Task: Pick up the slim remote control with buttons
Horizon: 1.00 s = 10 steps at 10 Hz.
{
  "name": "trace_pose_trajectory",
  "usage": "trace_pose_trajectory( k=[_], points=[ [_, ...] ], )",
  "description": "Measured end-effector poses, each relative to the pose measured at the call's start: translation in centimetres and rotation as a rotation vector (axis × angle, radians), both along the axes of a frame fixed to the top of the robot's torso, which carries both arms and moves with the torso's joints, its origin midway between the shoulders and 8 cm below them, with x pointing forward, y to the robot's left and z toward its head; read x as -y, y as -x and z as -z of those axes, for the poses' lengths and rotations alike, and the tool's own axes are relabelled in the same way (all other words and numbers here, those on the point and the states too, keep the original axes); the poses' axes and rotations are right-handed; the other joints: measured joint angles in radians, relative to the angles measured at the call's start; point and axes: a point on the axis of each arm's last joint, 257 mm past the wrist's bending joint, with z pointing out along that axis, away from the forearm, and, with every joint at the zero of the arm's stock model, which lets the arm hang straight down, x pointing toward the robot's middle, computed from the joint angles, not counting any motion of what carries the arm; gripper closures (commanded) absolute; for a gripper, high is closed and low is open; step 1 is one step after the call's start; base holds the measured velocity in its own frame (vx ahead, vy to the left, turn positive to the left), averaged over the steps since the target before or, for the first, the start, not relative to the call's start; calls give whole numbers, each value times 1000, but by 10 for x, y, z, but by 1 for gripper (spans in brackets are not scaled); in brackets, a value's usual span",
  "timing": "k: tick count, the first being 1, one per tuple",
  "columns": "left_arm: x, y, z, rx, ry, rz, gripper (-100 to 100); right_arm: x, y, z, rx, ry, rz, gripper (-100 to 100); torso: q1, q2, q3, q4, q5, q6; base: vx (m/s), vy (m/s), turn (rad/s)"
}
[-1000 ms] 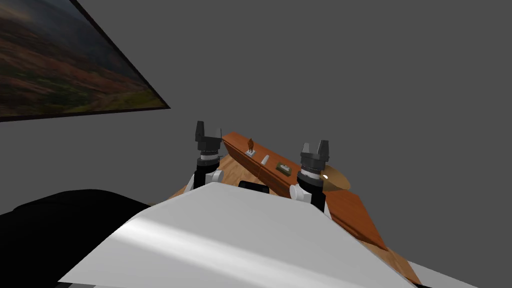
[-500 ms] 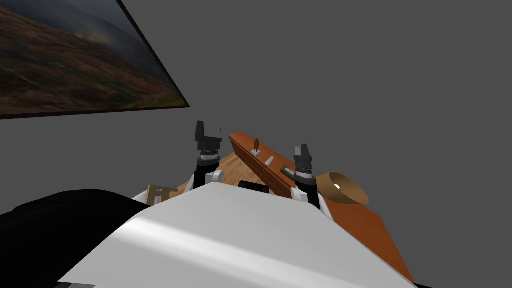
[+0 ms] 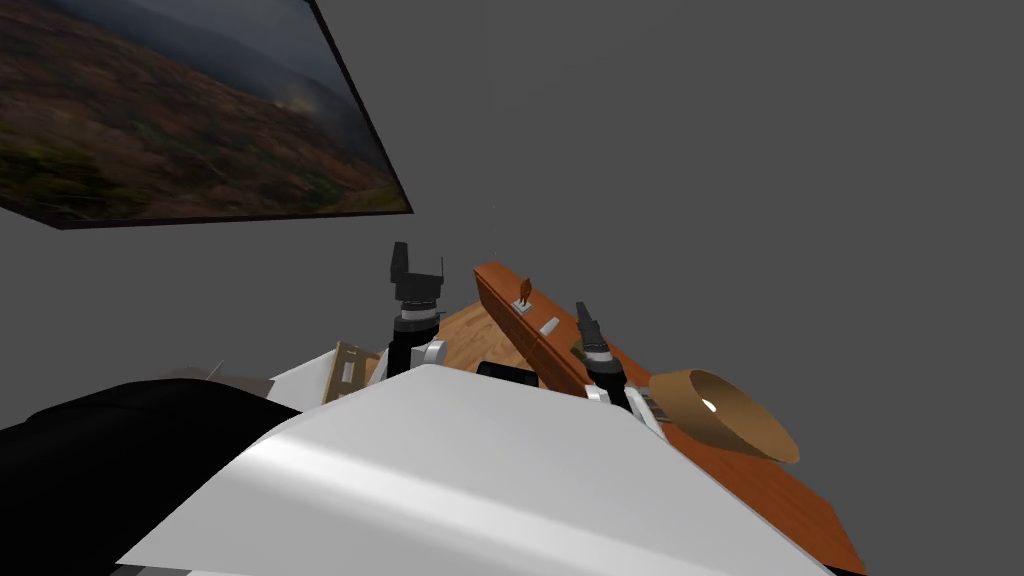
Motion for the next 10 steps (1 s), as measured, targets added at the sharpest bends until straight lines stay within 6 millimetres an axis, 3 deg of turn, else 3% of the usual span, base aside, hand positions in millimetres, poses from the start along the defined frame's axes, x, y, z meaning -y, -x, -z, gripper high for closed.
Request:
trace_pose_trajectory(
  k=[4,10],
  points=[
    [0,0,0,0,0,0,0,-10,-1,52,-82,192,-10,-100,0,-1,-1,0,0,0,5,11,199],
    [0,0,0,0,0,0,0,-8,10,134,-186,480,-47,-100,0,-2,-1,0,0,0,16,9,220]
  ],
)
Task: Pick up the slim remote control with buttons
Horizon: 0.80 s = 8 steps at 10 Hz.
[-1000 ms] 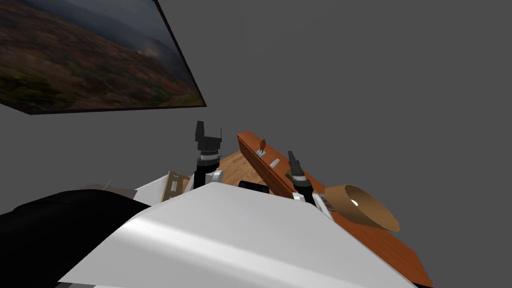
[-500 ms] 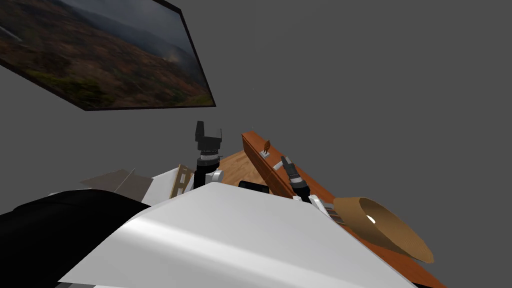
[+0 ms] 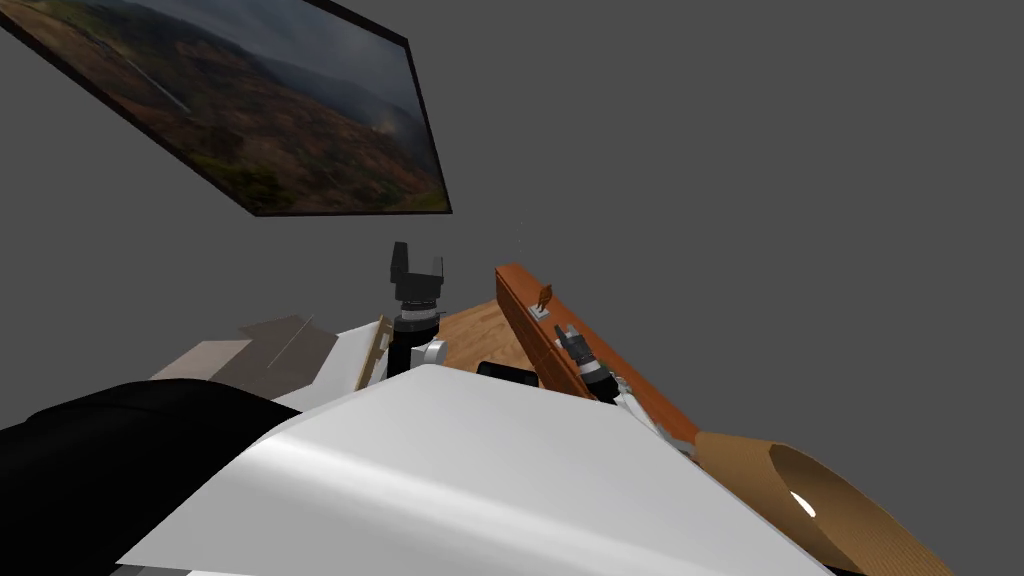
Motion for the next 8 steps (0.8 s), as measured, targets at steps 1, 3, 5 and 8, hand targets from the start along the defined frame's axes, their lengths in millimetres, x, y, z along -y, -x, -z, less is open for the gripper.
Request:
trace_pose_trajectory(
  k=[1,3,5,8],
  points=[
    [0,0,0,0,0,0,0,1,2,15,-19,40,-5,-100,0,0,0,0,0,1,21,12,326],
    [0,0,0,0,0,0,0,7,12,51,-61,141,-25,-100,0,0,0,0,0,1,25,6,216],
    [0,0,0,0,0,0,0,12,23,83,-106,245,-50,-100,0,0,0,0,0,1,30,4,249],
    [0,0,0,0,0,0,0,28,47,131,-171,409,-102,-100,0,-1,0,0,0,0,29,0,213]
  ],
)
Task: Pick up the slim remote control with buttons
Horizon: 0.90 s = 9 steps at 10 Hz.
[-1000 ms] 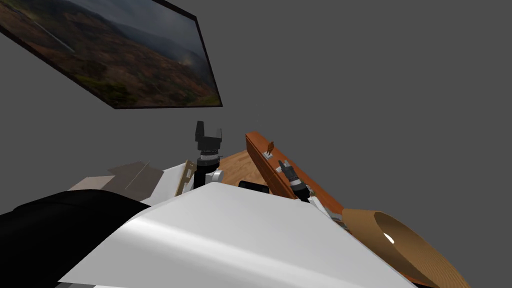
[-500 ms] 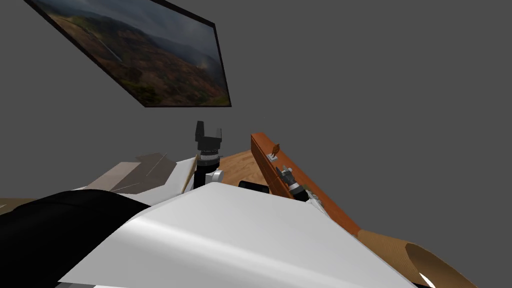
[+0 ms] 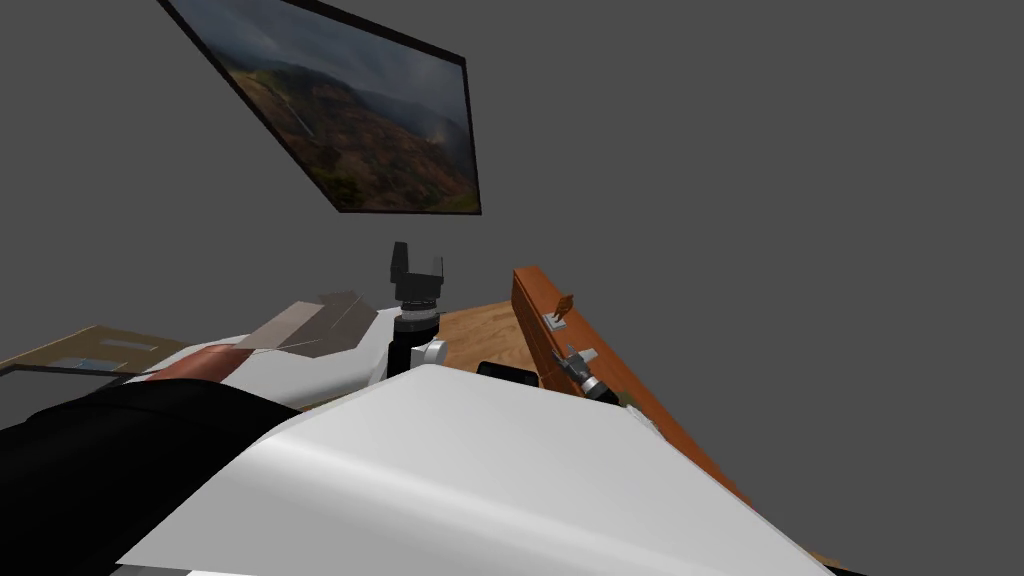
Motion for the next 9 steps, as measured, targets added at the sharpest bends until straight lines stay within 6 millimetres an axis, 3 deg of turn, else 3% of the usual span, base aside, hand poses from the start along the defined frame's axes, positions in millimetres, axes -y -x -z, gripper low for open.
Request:
trace_pose_trajectory(
  k=[4,9],
  points=[
    [0,0,0,0,0,0,0,20,37,60,-82,205,-82,-100,0,0,0,0,0,0,35,-4,230],
    [0,0,0,0,0,0,0,53,78,110,-160,403,-181,-100,-1,-1,0,0,0,0,30,-10,184]
  ],
)
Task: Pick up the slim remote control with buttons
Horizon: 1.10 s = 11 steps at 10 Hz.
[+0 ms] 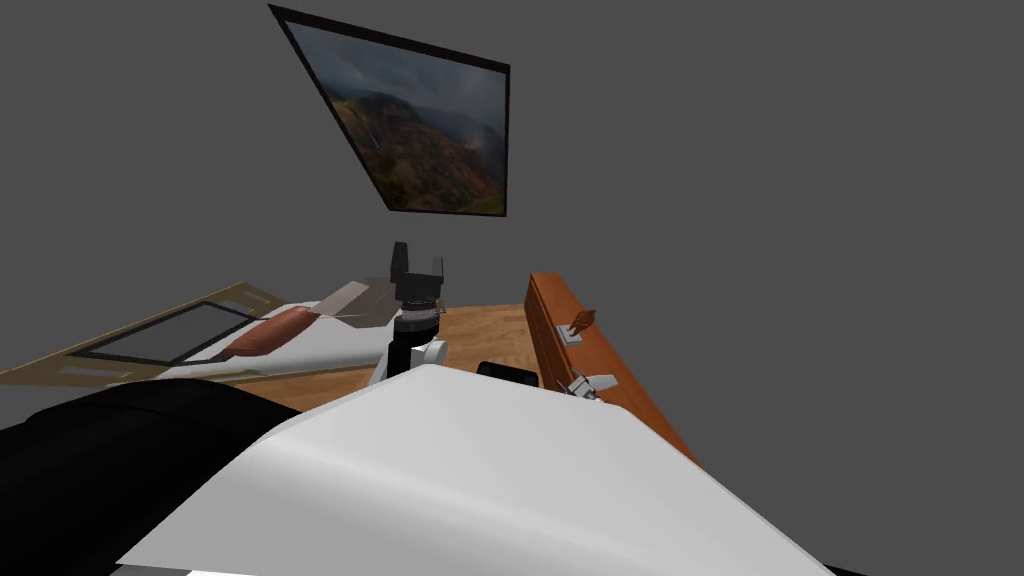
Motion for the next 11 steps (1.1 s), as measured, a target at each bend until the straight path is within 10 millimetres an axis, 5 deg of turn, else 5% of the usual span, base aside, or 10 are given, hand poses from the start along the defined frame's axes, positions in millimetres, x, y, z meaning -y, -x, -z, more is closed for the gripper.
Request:
trace_pose_trajectory(
  k=[5,11],
  points=[
    [0,0,0,0,0,0,0,42,53,46,-95,184,-97,-100,0,1,0,0,0,0,26,-12,176],
    [0,0,0,0,0,0,0,102,112,76,-201,379,-217,-100,0,0,0,0,0,1,29,-18,168]
  ],
)
